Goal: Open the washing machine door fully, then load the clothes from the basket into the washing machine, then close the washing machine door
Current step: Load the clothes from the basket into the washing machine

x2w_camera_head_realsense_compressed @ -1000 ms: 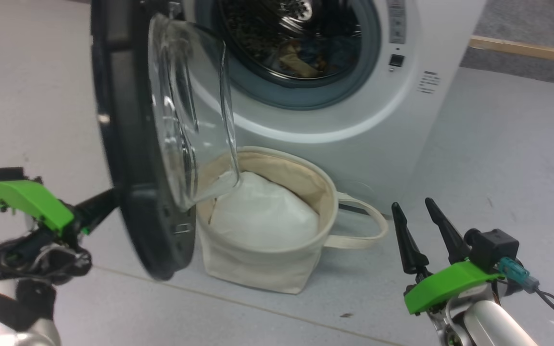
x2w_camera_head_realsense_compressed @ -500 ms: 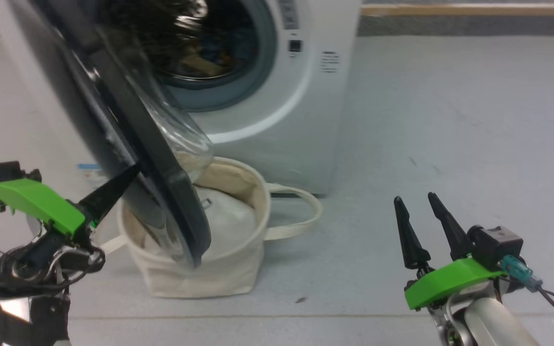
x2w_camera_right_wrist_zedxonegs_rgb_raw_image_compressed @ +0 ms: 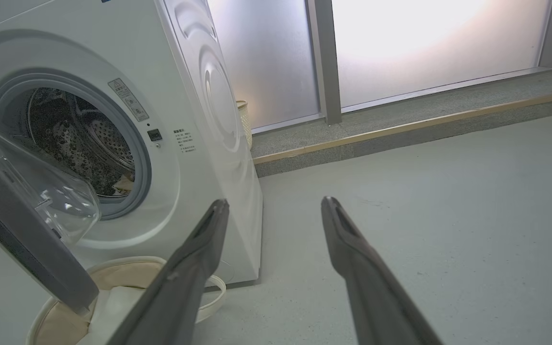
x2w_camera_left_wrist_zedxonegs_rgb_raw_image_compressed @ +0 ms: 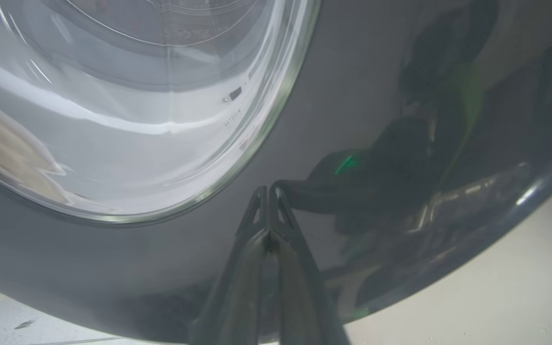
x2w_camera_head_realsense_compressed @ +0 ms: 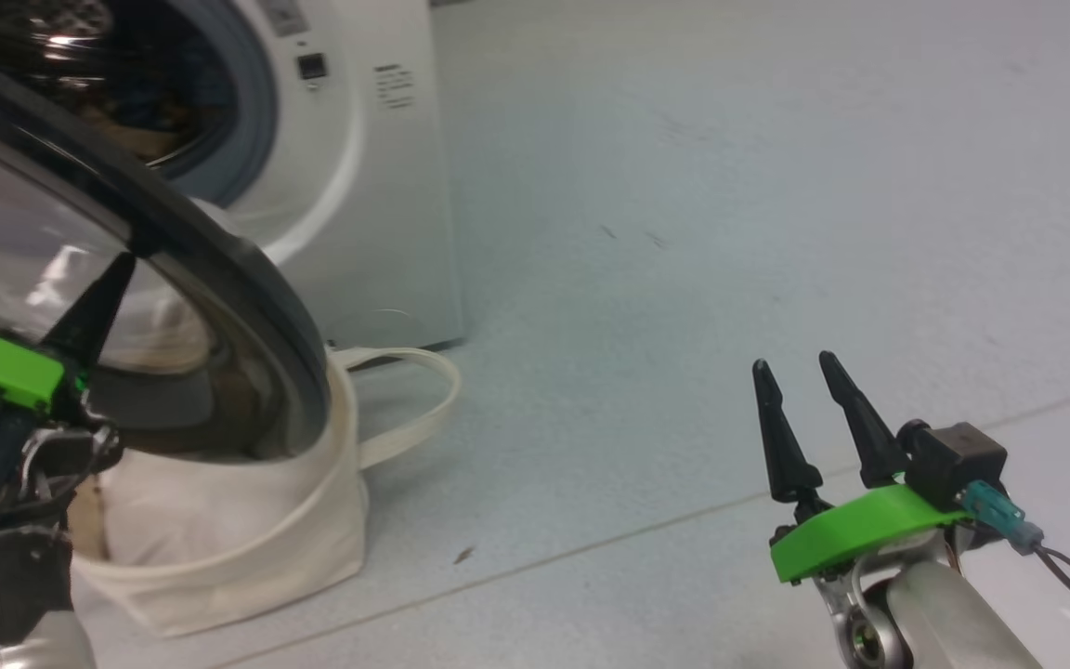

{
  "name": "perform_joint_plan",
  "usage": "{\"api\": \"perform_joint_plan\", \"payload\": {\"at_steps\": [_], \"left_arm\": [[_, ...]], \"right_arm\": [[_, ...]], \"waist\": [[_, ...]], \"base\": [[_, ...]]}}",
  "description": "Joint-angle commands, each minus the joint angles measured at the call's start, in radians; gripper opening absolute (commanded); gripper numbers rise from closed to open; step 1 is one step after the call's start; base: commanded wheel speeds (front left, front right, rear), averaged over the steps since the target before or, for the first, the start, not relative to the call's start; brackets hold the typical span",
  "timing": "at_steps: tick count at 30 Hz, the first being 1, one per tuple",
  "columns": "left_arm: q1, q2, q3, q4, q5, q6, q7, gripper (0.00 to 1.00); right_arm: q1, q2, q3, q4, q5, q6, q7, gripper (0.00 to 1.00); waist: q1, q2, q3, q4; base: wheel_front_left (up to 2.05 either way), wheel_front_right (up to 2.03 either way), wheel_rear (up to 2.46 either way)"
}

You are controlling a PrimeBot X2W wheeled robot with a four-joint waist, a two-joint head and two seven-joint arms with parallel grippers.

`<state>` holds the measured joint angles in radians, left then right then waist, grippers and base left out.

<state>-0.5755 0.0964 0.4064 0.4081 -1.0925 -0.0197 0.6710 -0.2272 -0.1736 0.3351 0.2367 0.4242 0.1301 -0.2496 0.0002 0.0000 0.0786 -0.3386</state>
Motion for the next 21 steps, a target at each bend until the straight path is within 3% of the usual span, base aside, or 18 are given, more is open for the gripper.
{"api": "perform_joint_plan", "payload": {"at_steps": [1, 9, 15, 17, 18, 19, 20, 21], "left_arm": [[-0.05, 0.043, 0.023, -0.026, 0.009, -0.011, -0.006, 0.0], [-0.111, 0.074, 0.031, 0.077, 0.013, -0.055, -0.062, 0.0], [-0.111, 0.07, 0.016, 0.118, 0.011, -0.083, -0.075, 0.0], [-0.096, 0.065, 0.001, 0.121, 0.016, -0.093, -0.082, 0.0], [-0.088, 0.063, -0.006, 0.119, 0.02, -0.096, -0.085, 0.1], [-0.08, 0.062, -0.015, 0.115, 0.025, -0.099, -0.088, 0.46], [-0.07, 0.062, -0.026, 0.109, 0.032, -0.102, -0.092, 1.0], [-0.058, 0.063, -0.037, 0.102, 0.041, -0.104, -0.098, 1.0]], "right_arm": [[-0.041, 0.005, 0.011, -0.036, -0.006, 0.001, -0.012, 1.0], [-0.049, 0.016, 0.006, -0.039, -0.011, 0.001, -0.012, 1.0], [-0.052, 0.008, 0.015, -0.034, -0.01, 0.001, -0.012, 1.0], [-0.055, 0.001, 0.024, -0.03, -0.008, 0.001, -0.012, 1.0], [-0.055, -0.002, 0.027, -0.029, -0.007, 0.001, -0.012, 1.0], [-0.057, -0.005, 0.029, -0.027, -0.006, 0.001, -0.012, 1.0], [-0.057, -0.007, 0.03, -0.026, -0.005, 0.001, -0.012, 1.0], [-0.058, -0.01, 0.031, -0.025, -0.005, 0.001, -0.012, 1.0]], "waist": [[-0.0002, 0.0, 0.035, -0.054], [-0.0002, 0.0, 0.056, -0.082], [-0.0002, 0.0, 0.042, -0.022], [-0.0002, 0.0, 0.034, 0.025], [-0.0002, 0.0, 0.032, 0.042], [-0.0002, 0.0, 0.029, 0.06], [-0.0002, 0.0, 0.027, 0.079], [-0.0002, 0.0, 0.025, 0.098]], "base": [[0.0, 0.0, 0.0], [0.0, 0.0, 0.0], [0.0, 0.0, 0.0], [0.0, 0.0, 0.0], [0.0, 0.0, 0.0], [0.0, 0.0, 0.0], [0.0, 0.0, 0.0], [0.0, 0.0, 0.0]]}}
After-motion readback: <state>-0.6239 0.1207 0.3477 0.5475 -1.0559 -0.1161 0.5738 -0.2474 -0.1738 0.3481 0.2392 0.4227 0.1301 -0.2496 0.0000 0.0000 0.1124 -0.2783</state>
